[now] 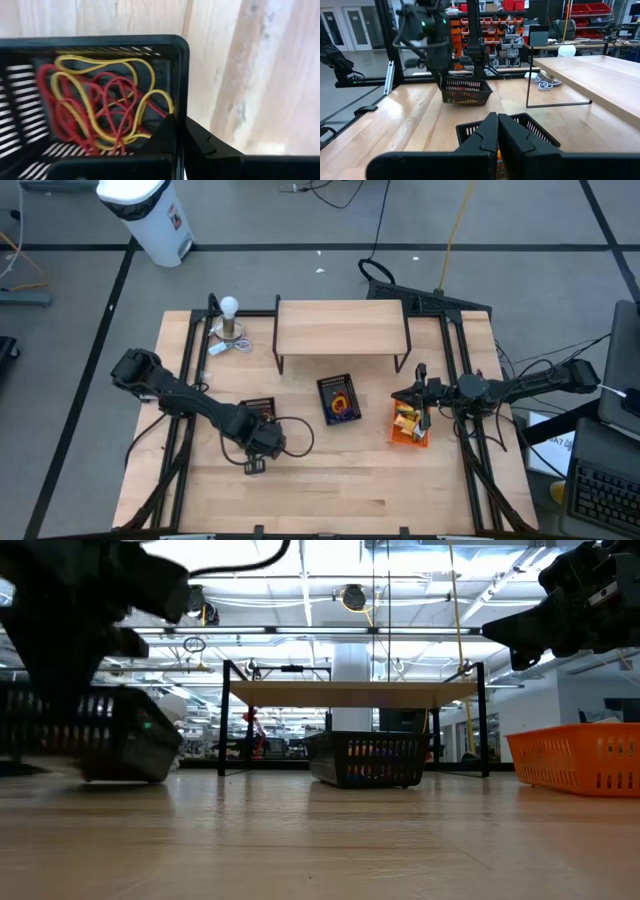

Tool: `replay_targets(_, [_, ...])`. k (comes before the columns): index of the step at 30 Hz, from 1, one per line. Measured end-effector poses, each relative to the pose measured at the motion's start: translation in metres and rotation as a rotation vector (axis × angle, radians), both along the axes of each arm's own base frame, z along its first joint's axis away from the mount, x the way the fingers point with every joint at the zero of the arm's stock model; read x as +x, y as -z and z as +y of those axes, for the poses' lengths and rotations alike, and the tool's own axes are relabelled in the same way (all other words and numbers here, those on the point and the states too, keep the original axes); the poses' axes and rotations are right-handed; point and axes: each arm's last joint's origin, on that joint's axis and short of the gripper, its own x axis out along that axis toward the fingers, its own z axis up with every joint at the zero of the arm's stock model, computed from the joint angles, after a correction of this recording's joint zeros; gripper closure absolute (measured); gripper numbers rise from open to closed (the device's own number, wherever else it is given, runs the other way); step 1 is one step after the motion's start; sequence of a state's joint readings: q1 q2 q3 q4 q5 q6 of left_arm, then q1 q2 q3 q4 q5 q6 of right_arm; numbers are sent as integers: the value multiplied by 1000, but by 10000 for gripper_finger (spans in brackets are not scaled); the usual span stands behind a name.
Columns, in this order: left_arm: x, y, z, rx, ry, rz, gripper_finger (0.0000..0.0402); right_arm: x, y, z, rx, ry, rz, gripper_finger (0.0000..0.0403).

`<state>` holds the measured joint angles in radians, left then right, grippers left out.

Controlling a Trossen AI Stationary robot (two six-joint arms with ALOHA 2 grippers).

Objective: Pick & Place Office Desk Supplies
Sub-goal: Put the left black bin with the rubber bands on the shelf

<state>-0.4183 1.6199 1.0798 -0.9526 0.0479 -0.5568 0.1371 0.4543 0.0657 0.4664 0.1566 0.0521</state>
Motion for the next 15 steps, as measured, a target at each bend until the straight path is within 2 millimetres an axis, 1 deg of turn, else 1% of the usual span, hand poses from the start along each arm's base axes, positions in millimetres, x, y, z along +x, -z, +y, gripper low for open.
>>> replay_targets(3, [2,-18,-2,15,18,20,397,0,0,0,0,1,2,403])
replay_targets(9, [11,-56,-3,87,49,-44,397,0,0,0,10,2,2,403])
replay_targets(11, [12,-64,-2,117,47,-62,398,0,0,0,11,1,2,403])
replay_targets(15, [11,-70,-1,160,44,-65,398,0,0,0,11,1,2,403])
